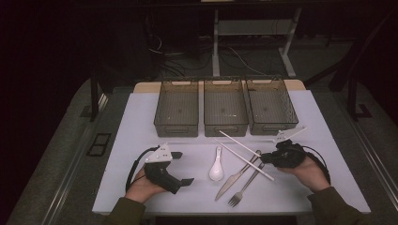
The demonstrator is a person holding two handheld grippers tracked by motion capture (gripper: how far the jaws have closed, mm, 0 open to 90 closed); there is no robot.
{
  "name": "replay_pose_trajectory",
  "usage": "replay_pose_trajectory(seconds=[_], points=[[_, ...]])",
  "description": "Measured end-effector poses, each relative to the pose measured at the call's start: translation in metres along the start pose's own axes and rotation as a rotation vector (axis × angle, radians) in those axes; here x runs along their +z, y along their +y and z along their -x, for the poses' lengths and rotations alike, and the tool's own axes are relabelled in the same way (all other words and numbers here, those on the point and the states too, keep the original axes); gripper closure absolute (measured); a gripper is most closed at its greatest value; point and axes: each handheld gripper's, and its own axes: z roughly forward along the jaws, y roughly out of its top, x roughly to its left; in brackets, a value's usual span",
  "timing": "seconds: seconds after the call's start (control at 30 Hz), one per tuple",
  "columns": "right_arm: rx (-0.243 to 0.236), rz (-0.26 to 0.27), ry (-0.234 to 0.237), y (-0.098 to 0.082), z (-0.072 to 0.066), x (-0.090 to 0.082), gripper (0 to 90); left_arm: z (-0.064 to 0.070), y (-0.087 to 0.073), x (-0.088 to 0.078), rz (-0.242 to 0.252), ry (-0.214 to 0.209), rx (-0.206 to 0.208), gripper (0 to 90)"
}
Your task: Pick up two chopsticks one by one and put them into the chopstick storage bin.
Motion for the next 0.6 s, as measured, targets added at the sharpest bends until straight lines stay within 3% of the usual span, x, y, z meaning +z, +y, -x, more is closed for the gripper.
replay_pose_trajectory(seconds=[0.3,0.6], points=[[0.01,0.076,0.022,0.008,0.0,-0.022,84.0,0.0,-0.001,0.001,0.004,0.003,-0.01,0.0],[0.026,0.111,0.024,0.026,0.0,-0.026,84.0,-0.001,-0.003,0.0,-0.003,0.011,-0.021,0.0]])
